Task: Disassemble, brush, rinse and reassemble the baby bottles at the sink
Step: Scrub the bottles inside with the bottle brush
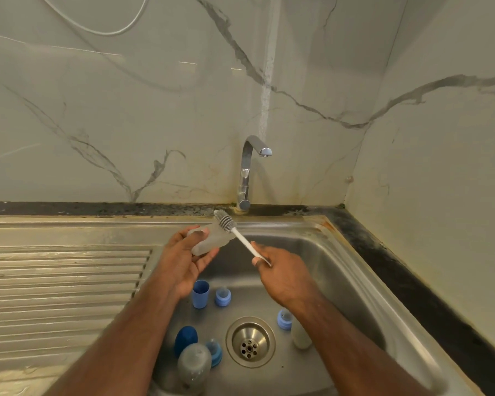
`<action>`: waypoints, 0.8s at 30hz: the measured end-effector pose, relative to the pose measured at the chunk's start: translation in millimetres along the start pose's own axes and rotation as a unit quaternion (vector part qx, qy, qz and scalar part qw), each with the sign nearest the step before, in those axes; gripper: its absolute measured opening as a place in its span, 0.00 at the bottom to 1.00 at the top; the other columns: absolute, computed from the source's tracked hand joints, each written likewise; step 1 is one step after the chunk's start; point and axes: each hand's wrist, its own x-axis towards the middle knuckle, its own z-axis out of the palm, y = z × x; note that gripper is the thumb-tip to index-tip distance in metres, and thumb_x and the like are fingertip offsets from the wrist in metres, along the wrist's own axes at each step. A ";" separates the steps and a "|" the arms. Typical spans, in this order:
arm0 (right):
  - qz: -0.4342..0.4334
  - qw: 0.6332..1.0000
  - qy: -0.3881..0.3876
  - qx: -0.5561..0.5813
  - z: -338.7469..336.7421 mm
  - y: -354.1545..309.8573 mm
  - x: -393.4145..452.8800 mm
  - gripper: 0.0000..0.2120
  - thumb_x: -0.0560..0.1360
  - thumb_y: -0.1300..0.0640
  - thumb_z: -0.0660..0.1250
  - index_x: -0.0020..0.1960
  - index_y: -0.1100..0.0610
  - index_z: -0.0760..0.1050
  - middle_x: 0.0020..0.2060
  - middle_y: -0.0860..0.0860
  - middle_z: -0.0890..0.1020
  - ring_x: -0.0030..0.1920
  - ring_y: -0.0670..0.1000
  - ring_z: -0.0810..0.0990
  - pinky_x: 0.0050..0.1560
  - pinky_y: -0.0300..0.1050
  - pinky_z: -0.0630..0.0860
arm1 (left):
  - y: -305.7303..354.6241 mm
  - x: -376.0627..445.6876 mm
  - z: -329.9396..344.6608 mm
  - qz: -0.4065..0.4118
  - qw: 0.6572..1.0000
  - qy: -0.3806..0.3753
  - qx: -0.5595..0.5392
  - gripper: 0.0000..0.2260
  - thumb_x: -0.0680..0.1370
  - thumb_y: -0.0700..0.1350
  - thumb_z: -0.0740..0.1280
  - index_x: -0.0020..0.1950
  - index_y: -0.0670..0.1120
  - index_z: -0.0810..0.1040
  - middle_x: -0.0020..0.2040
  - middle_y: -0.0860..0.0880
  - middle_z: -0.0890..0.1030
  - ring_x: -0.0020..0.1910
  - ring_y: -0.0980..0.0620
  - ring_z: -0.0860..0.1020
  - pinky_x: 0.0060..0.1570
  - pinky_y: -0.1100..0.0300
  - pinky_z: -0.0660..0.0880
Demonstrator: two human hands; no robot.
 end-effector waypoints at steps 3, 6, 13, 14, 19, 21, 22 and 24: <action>0.020 1.000 0.015 0.001 -6.4 3.9 2.2 0.20 0.83 0.48 0.59 0.75 0.43 0.68 0.59 0.46 0.82 0.51 0.46 0.79 0.54 0.42 0.76 | 2.6 -1.5 -1.2 -0.021 0.999 0.003 -0.041 0.17 0.79 0.39 0.71 0.67 0.40 0.74 0.63 0.36 0.79 0.59 0.38 0.82 0.55 0.48 0.83; -0.023 0.999 -0.012 0.037 2.0 -5.8 -8.7 0.20 0.82 0.46 0.61 0.74 0.40 0.68 0.61 0.42 0.81 0.49 0.43 0.79 0.51 0.37 0.75 | 3.5 -2.8 -0.7 -0.022 0.998 0.013 -0.050 0.17 0.79 0.44 0.71 0.65 0.38 0.76 0.60 0.36 0.82 0.57 0.39 0.83 0.58 0.47 0.82; -0.003 1.000 0.018 0.014 -0.7 0.7 2.3 0.20 0.83 0.48 0.60 0.75 0.43 0.68 0.60 0.46 0.82 0.51 0.45 0.79 0.55 0.41 0.76 | 6.0 -6.5 0.5 -0.045 0.996 0.023 -0.073 0.15 0.79 0.46 0.71 0.60 0.37 0.75 0.59 0.34 0.80 0.57 0.34 0.83 0.52 0.47 0.83; -0.009 1.000 0.013 0.026 0.4 0.3 0.1 0.20 0.83 0.47 0.61 0.75 0.42 0.68 0.60 0.45 0.82 0.50 0.44 0.79 0.53 0.39 0.75 | 6.5 -6.8 1.1 -0.047 0.996 0.021 -0.079 0.15 0.79 0.46 0.70 0.59 0.37 0.75 0.58 0.34 0.81 0.57 0.34 0.83 0.50 0.47 0.83; -0.045 0.998 -0.019 0.036 10.2 -5.9 -4.8 0.20 0.81 0.47 0.63 0.73 0.40 0.70 0.63 0.39 0.80 0.53 0.42 0.79 0.54 0.35 0.73 | 8.3 -5.8 0.9 -0.048 0.991 0.025 -0.120 0.17 0.79 0.47 0.71 0.62 0.36 0.76 0.59 0.33 0.82 0.55 0.36 0.84 0.48 0.49 0.84; -0.027 0.999 0.000 0.023 6.7 -3.1 -0.4 0.20 0.81 0.47 0.63 0.73 0.41 0.70 0.64 0.41 0.80 0.55 0.43 0.79 0.57 0.37 0.74 | 7.7 -7.0 -0.6 -0.055 0.993 0.027 -0.106 0.18 0.79 0.47 0.71 0.62 0.37 0.75 0.58 0.32 0.81 0.52 0.35 0.85 0.47 0.51 0.84; -0.017 1.000 0.010 0.021 4.8 -1.7 1.2 0.20 0.82 0.47 0.63 0.73 0.41 0.70 0.63 0.43 0.80 0.55 0.44 0.79 0.57 0.38 0.74 | 7.3 -7.3 -0.8 -0.057 0.993 0.028 -0.096 0.18 0.79 0.48 0.71 0.62 0.38 0.75 0.57 0.32 0.81 0.51 0.34 0.85 0.47 0.52 0.84; -0.002 0.999 0.022 0.029 2.4 -0.9 1.2 0.20 0.83 0.48 0.61 0.75 0.43 0.69 0.61 0.45 0.81 0.51 0.44 0.78 0.52 0.37 0.71 | 6.3 -7.6 0.4 -0.066 0.993 0.031 -0.094 0.18 0.79 0.49 0.71 0.61 0.38 0.75 0.57 0.32 0.81 0.50 0.34 0.85 0.47 0.52 0.84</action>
